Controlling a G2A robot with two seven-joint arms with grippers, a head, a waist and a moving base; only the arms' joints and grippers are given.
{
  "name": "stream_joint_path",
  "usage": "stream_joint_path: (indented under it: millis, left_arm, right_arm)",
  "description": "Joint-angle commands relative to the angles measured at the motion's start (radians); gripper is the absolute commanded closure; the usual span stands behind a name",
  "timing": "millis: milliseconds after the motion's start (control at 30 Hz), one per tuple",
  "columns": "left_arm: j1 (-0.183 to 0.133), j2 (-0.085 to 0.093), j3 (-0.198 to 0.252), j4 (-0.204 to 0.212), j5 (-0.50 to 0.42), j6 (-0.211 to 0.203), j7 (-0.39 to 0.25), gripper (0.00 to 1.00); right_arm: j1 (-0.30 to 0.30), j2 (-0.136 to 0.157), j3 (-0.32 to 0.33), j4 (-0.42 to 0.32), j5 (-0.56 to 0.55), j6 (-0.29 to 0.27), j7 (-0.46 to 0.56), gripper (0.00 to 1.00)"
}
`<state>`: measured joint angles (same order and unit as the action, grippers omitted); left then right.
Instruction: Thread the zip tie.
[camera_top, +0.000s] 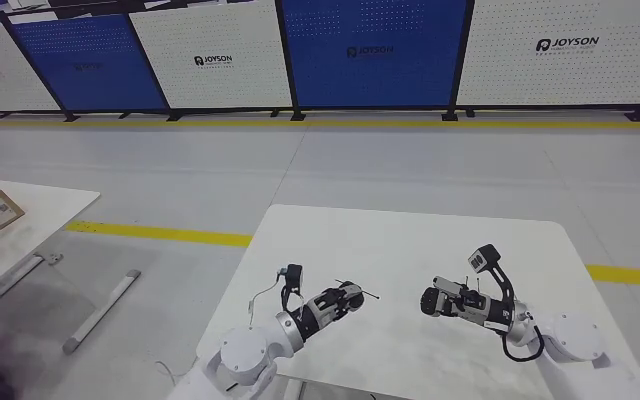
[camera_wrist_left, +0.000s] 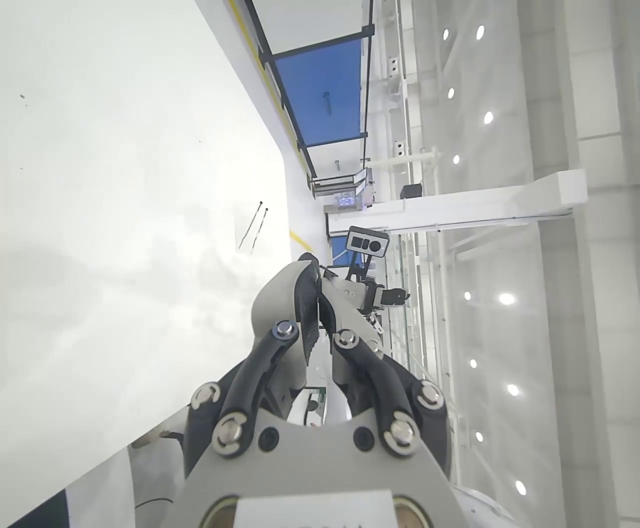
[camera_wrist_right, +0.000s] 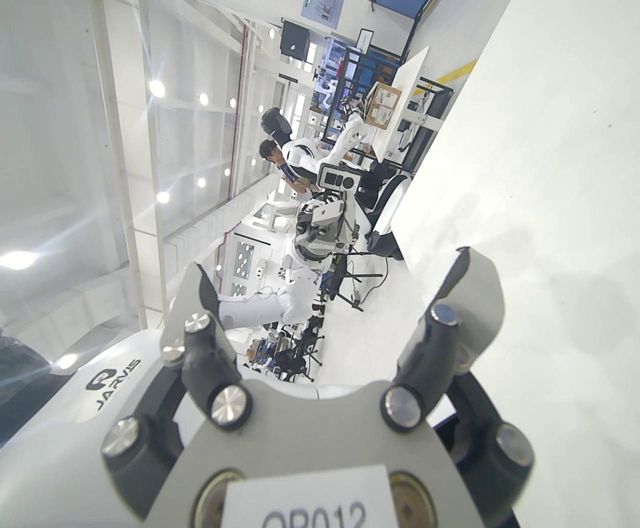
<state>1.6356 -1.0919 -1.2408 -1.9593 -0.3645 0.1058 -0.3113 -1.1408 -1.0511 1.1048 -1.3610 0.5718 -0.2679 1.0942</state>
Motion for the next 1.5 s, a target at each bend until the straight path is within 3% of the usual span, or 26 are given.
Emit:
stream_joint_path:
  millis: [0,167,333,433,800,1067,1233,1467]
  left_arm:
    - [0.000,-0.004,-0.009,-0.017,-0.060,-0.035,0.021,1.00]
    - [0.001,-0.007,-0.052,-0.073,-0.090,-0.124,0.080,1.00]
    - [0.029,-0.011,-0.121,-0.145,-0.265,-0.213,0.058,1.00]
    - [0.034,-0.008,-0.152,-0.147,-0.264,-0.213,0.046,1.00]
    - [0.034,-0.008,-0.152,-0.147,-0.264,-0.213,0.046,1.00]
    - [0.016,-0.010,-0.086,-0.086,-0.132,-0.157,0.024,1.00]
    - [0.006,-0.011,-0.034,-0.015,-0.010,-0.134,0.010,1.00]
    - [-0.024,-0.018,0.035,0.071,0.047,-0.104,0.016,1.00]
  right_arm:
    - [0.000,0.000,0.000,0.000,0.000,0.000,0.000,0.00]
    - [0.000,0.000,0.000,0.000,0.000,0.000,0.000,0.00]
    - [0.000,0.000,0.000,0.000,0.000,0.000,0.000,0.00]
    - [0.000,0.000,0.000,0.000,0.000,0.000,0.000,0.00]
    - [0.000,0.000,0.000,0.000,0.000,0.000,0.000,0.00]
    - [0.000,0.000,0.000,0.000,0.000,0.000,0.000,0.00]
    - [0.000,0.000,0.000,0.000,0.000,0.000,0.000,0.00]
    - [0.000,0.000,0.000,0.000,0.000,0.000,0.000,0.00]
